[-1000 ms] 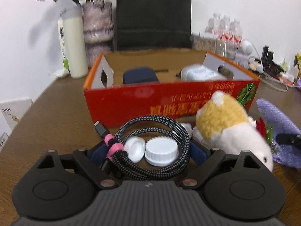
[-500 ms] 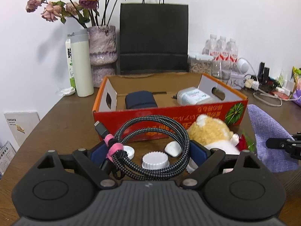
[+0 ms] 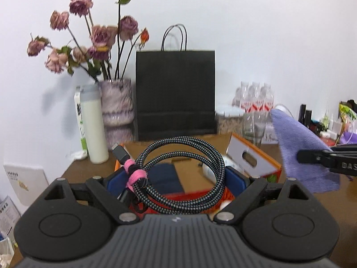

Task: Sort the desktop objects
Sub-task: 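Carry the cable and purple pouch over the box and lower the pouch inside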

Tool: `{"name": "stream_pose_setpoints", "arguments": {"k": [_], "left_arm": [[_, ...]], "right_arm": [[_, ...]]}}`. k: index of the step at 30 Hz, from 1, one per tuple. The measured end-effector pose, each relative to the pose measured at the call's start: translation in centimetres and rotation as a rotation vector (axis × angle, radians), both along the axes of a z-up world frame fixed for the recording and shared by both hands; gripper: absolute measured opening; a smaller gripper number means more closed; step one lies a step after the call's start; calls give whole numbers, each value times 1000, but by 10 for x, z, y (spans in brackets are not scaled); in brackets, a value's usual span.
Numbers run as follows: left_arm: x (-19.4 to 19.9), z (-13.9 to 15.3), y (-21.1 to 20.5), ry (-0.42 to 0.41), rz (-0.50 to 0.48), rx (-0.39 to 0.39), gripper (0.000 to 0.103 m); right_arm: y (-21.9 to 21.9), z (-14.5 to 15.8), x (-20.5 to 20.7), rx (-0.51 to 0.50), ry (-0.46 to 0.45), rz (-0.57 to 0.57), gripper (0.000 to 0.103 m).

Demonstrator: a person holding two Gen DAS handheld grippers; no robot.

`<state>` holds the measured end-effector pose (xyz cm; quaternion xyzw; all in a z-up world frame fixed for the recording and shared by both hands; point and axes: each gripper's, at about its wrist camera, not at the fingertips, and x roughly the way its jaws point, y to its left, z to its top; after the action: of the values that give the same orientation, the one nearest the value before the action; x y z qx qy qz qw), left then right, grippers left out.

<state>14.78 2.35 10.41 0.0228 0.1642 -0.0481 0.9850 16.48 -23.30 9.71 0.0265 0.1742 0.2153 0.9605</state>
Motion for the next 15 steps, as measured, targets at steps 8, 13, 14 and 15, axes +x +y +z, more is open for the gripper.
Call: {"name": "stream_pose_setpoints", "arguments": {"k": [8, 13, 14, 15], "left_arm": [[38, 7, -5, -34, 28, -33, 91], [71, -5, -1, -1, 56, -64, 91], [78, -8, 0, 5, 64, -61, 91], [85, -10, 2, 9, 73, -58, 91]], "right_arm": [[28, 13, 62, 106, -14, -11, 6], [48, -4, 104, 135, 50, 12, 6], [53, -8, 111, 130, 61, 19, 6], [58, -13, 118, 124, 68, 28, 6]]}}
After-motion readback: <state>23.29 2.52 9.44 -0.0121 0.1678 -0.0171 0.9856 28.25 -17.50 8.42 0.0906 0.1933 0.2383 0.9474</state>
